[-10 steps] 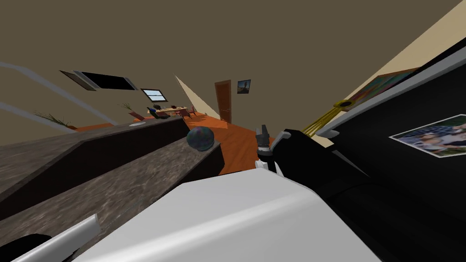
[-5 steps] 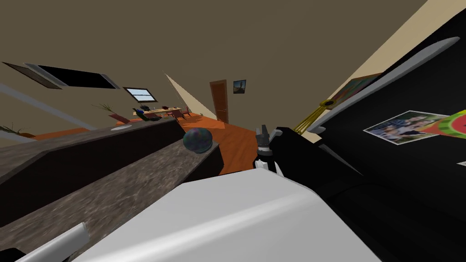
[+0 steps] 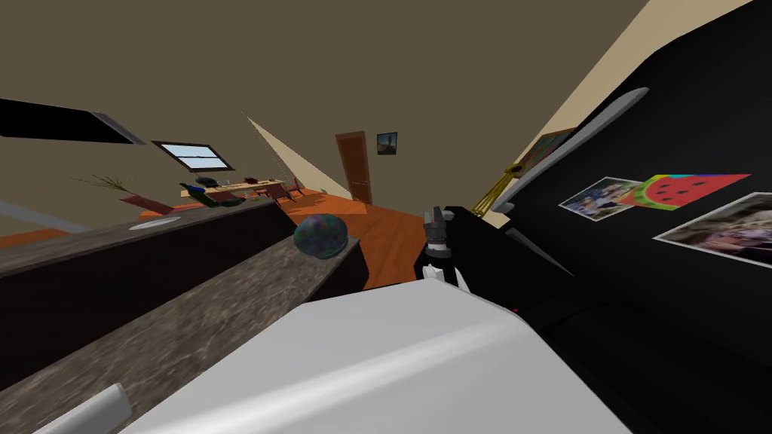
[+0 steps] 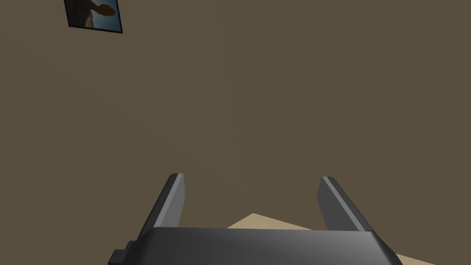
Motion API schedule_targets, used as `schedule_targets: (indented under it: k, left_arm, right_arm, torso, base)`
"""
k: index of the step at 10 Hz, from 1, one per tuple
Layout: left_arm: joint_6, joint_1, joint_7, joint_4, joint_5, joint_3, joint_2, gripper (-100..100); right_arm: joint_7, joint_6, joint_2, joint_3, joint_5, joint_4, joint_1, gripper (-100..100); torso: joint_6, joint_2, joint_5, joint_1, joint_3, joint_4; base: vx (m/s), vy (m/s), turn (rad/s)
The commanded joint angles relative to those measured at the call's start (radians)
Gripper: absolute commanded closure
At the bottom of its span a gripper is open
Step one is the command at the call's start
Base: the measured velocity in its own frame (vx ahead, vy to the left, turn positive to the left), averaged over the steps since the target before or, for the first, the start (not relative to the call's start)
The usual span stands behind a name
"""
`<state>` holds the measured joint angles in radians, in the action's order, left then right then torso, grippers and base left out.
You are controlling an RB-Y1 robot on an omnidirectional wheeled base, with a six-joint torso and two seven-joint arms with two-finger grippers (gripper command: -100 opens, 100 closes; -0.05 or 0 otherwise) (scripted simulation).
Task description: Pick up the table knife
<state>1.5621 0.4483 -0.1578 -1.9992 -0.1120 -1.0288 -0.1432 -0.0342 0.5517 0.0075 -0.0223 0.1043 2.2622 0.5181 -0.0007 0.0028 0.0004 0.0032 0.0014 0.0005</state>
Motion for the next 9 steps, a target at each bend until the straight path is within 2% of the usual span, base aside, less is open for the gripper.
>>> schedule_targets:
  k: [1, 3, 4, 7, 8, 9]
  left_arm:
    - [0.032, -0.001, 0.003, 0.010, 0.001, -0.011, -0.005, -100]
    - [0.104, -0.001, 0.015, 0.021, -0.006, -0.041, -0.003, -100]
    - [0.119, -0.001, 0.015, 0.021, -0.006, -0.041, -0.003, -100]
    - [0.219, -0.002, 0.031, 0.036, -0.011, -0.073, -0.005, -100]
    - [0.226, -0.002, 0.031, 0.036, -0.011, -0.073, -0.005, -100]
    - [0.256, -0.003, 0.036, 0.040, -0.011, -0.079, -0.006, -100]
  right_arm:
    - [0.000, 0.000, 0.000, 0.000, 0.000, 0.000, 0.000, 0]
    - [0.000, 0.000, 0.000, 0.000, 0.000, 0.000, 0.000, 0]
    - [0.000, 0.000, 0.000, 0.000, 0.000, 0.000, 0.000, 0]
    - [0.000, 0.000, 0.000, 0.000, 0.000, 0.000, 0.000, 0]
    - [0.000, 0.000, 0.000, 0.000, 0.000, 0.000, 0.000, 0]
    - [0.000, 0.000, 0.000, 0.000, 0.000, 0.000, 0.000, 0]
  torso:
    - [0.000, 0.000, 0.000, 0.000, 0.000, 0.000]
    - [0.000, 0.000, 0.000, 0.000, 0.000, 0.000]
    - [0.000, 0.000, 0.000, 0.001, 0.000, 0.000]
    - [0.000, 0.000, 0.000, 0.000, 0.000, 0.000]
    - [0.000, 0.000, 0.000, 0.001, 0.000, 0.000]
    - [-0.001, 0.000, 0.000, 0.000, 0.000, 0.000]
  base:
    - [-0.012, 0.046, -0.104]
    - [-0.011, 0.057, -0.254]
    - [-0.011, 0.059, -0.108]
    - [-0.025, 0.056, -0.204]
    - [-0.016, 0.046, -0.069]
    - [-0.017, 0.033, -0.076]
